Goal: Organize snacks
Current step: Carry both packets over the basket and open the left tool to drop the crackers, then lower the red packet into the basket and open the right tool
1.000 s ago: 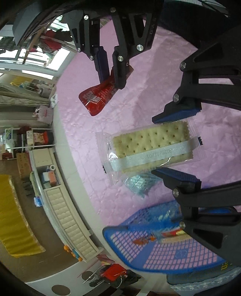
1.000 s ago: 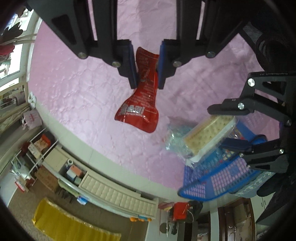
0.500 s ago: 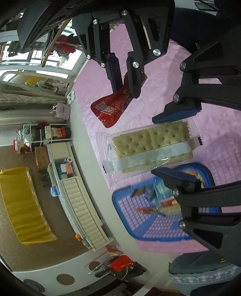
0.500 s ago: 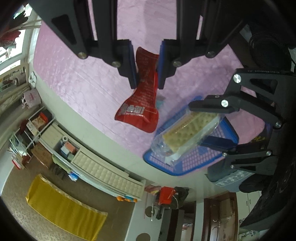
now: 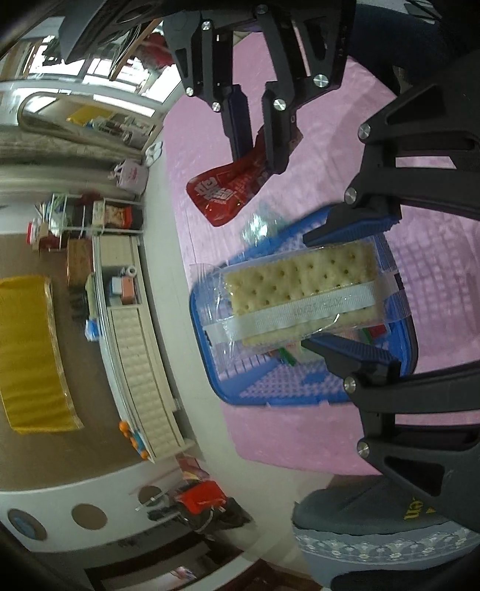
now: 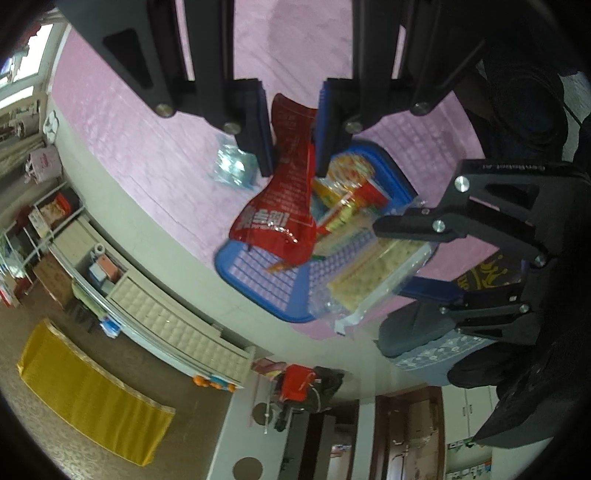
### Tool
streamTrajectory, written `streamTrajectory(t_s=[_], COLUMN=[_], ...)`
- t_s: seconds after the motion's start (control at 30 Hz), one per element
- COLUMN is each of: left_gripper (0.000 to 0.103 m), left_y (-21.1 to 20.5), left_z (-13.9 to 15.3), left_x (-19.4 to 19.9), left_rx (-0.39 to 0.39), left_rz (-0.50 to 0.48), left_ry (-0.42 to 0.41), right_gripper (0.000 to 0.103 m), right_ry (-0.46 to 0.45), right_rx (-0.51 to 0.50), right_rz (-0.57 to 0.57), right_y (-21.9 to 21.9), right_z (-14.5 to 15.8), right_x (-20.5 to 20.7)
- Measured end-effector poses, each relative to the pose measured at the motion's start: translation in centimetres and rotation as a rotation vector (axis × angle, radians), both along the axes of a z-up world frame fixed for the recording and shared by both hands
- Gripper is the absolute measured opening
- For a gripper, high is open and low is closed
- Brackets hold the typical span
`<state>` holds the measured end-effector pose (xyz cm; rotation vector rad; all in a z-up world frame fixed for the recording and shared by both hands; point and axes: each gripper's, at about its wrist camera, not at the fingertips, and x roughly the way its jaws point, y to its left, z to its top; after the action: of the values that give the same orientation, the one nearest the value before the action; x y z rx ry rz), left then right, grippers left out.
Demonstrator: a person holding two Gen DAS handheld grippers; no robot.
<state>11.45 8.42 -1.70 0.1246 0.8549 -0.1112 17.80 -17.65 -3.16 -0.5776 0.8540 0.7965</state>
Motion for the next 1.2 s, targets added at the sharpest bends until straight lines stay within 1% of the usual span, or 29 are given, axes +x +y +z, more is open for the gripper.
streamTrajectory(t_s=[0.13, 0.33, 0.53, 0.7, 0.73, 0.77, 0.8, 0.83, 0.93, 1.0, 1.2], left_gripper=[0.045, 0.045, 0.045, 0.045, 0.047, 0.051, 0.060, 0.063, 0.066, 0.072, 0.072], left_y=[1.4, 2.5, 2.0, 0.8, 0.4, 0.0, -0.3, -0.4, -0.8, -0.5, 1.0], left_z=[-0.8, -3.1, -4.4, -5.6, -5.7, -5.7, -5.7, -5.6, -5.0, -4.5, -2.8], left_x=[0.3, 1.2, 2.2, 2.9, 2.9, 2.9, 2.9, 2.9, 2.6, 2.3, 1.6], left_rx=[-0.014, -0.036, -0.061, -0.079, -0.071, -0.056, -0.046, -0.039, -0.027, -0.014, 0.005], left_rz=[0.021, 0.038, 0.036, 0.018, 0.012, 0.010, 0.007, 0.004, -0.014, -0.013, 0.015], left_ry=[0.019, 0.068, 0.097, 0.131, 0.130, 0.122, 0.120, 0.119, 0.109, 0.097, 0.066], right_gripper=[0.025, 0.025, 0.025, 0.025, 0.025, 0.025, 0.025, 0.025, 0.025, 0.025, 0.025], right_ry=[0.017, 0.043, 0.057, 0.066, 0.066, 0.066, 0.066, 0.067, 0.066, 0.065, 0.078], right_rx=[-0.012, -0.029, -0.036, -0.041, -0.043, -0.044, -0.045, -0.044, -0.038, -0.033, -0.013], right_rz=[0.025, 0.038, 0.013, -0.021, -0.026, -0.032, -0.036, -0.040, -0.052, -0.057, -0.053], right_y=[1.6, 2.3, 1.4, -0.2, -0.5, -1.0, -1.3, -1.6, -2.4, -2.8, -2.6], right_z=[-1.2, -2.8, -3.7, -4.0, -4.1, -4.0, -4.0, -3.9, -3.6, -3.3, -2.9], right_x=[0.4, 1.2, 1.8, 2.3, 2.3, 2.3, 2.4, 2.3, 2.4, 2.3, 2.2])
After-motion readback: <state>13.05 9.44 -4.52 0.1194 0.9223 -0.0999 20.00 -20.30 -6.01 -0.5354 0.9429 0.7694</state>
